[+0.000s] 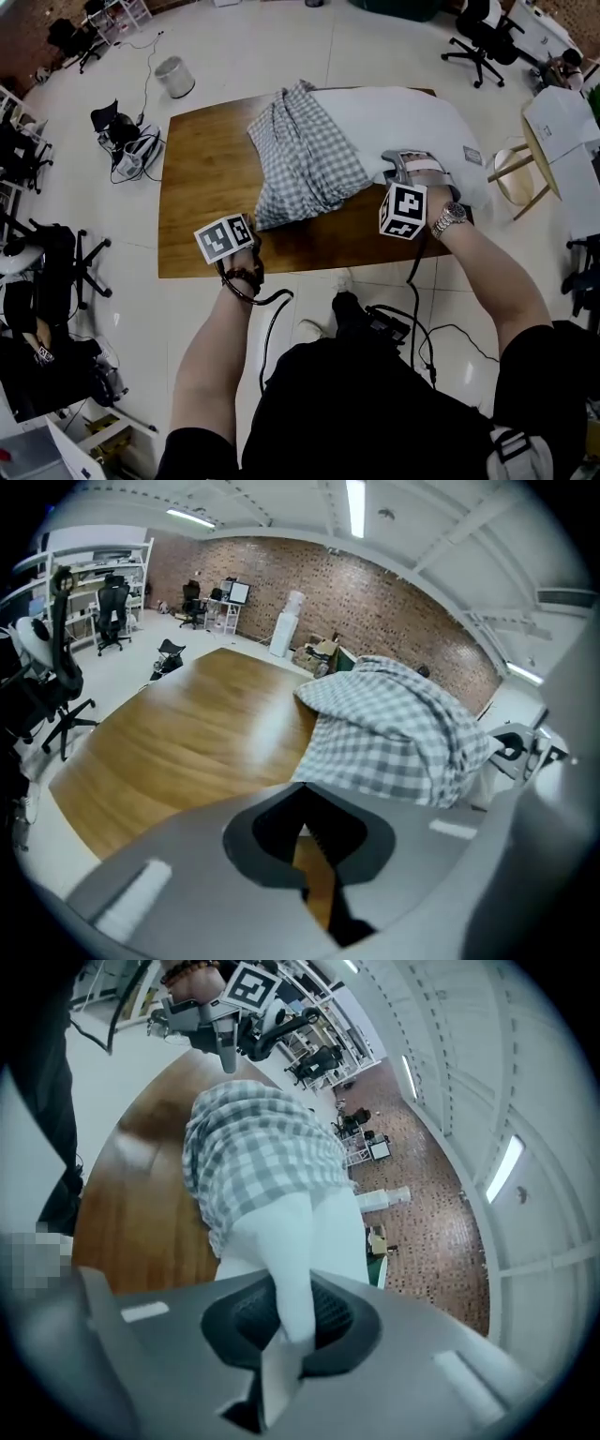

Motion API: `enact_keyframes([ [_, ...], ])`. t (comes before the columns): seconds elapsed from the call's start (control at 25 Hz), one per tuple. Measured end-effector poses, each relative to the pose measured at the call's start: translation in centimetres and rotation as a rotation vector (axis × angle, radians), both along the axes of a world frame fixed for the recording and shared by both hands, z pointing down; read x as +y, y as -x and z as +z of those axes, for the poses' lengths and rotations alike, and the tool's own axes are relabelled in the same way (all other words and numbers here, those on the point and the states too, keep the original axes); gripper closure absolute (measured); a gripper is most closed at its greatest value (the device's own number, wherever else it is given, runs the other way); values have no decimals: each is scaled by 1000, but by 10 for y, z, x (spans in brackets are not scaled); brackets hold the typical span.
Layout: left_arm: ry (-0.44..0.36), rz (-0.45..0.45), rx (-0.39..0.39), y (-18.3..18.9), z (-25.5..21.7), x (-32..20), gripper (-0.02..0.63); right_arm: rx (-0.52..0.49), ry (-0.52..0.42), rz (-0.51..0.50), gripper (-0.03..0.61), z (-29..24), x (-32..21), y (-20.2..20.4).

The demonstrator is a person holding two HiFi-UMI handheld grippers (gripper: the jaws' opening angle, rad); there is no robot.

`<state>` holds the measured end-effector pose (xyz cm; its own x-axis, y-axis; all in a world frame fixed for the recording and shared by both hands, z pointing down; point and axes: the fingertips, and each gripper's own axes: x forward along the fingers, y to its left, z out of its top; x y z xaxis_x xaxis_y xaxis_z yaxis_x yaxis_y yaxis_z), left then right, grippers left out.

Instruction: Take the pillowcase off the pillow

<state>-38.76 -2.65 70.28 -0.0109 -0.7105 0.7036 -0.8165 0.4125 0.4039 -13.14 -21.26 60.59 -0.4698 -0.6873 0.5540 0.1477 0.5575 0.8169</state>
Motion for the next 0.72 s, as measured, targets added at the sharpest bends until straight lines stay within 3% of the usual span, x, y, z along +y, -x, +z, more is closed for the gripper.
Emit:
enact_keyframes([
  [0.24, -157, 159, 53, -84, -39, -23, 607, -5, 13, 6, 549, -1, 15, 11],
  [0.44, -230, 272, 107, -136, -52, -50, 375, -1, 19, 7, 548, 0, 20, 17],
  [0.52, -218, 272, 119, -141, -51, -61, 346, 1, 20, 5, 547, -2, 20, 21],
  [0.64, -156, 213, 133, -133, -37, -72, 365, 1, 31, 1, 547, -1, 21, 24],
  [0.68, -132, 190, 132, -128, -32, -73, 436, 1, 30, 1, 548, -1, 21, 25],
  [0.72, -115, 173, 132, -123, -29, -74, 546, 0, 27, 2, 548, -1, 20, 25],
])
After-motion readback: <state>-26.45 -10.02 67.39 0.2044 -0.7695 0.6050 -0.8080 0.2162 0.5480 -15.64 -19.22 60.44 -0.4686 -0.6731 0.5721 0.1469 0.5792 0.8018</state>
